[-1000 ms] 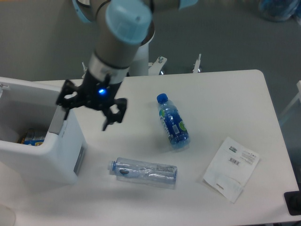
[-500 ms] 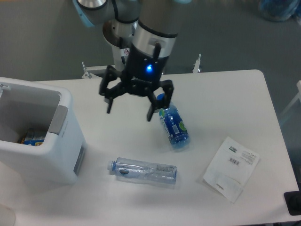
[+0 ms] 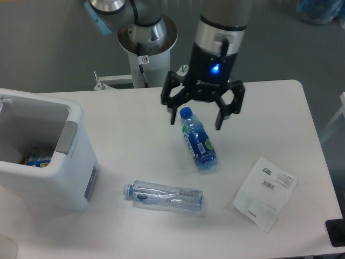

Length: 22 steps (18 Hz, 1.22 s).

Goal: Open the trash can
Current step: 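Move the gripper away from the bin toward the white paper receipt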

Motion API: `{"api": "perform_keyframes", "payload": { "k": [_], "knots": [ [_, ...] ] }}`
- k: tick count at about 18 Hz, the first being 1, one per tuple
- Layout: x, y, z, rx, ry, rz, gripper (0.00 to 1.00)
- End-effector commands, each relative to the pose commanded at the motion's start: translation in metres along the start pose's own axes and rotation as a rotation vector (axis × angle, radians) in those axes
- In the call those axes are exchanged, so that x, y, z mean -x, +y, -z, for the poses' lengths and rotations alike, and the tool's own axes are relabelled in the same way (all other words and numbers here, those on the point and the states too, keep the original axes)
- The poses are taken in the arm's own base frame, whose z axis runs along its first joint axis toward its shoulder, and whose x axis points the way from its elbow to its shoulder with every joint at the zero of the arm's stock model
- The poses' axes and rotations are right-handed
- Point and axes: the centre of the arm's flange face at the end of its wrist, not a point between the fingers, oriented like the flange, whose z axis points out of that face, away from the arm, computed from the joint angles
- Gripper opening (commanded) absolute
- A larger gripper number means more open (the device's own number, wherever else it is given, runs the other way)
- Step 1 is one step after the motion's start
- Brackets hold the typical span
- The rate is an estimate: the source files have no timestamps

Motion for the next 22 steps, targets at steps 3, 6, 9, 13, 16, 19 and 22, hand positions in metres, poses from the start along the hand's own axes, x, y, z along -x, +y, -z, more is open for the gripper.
{"api": "perform_keyframes", "payload": {
  "k": [3, 6, 9, 13, 16, 19, 22],
  "knots": [
    [0.007, 0.009, 0.001, 0.073, -0.089, -0.056, 1.0],
    [0.016, 0.02, -0.01, 0.142, -0.134, -0.053, 1.0],
    [0.028, 0.027, -0.013, 0.162, -0.131, -0.094, 1.0],
    [0.058, 0.045, -0.013, 0.194, -0.121, -0.064, 1.0],
    [0.074, 0.054, -0.022, 0.21, -0.103, -0.061, 1.0],
    [0.085, 0.058, -0.061, 0.266, -0.053, -0.123, 1.0],
    [0.099, 0.054, -0.1, 0.32, -0.019, -0.202, 1.0]
  ]
}}
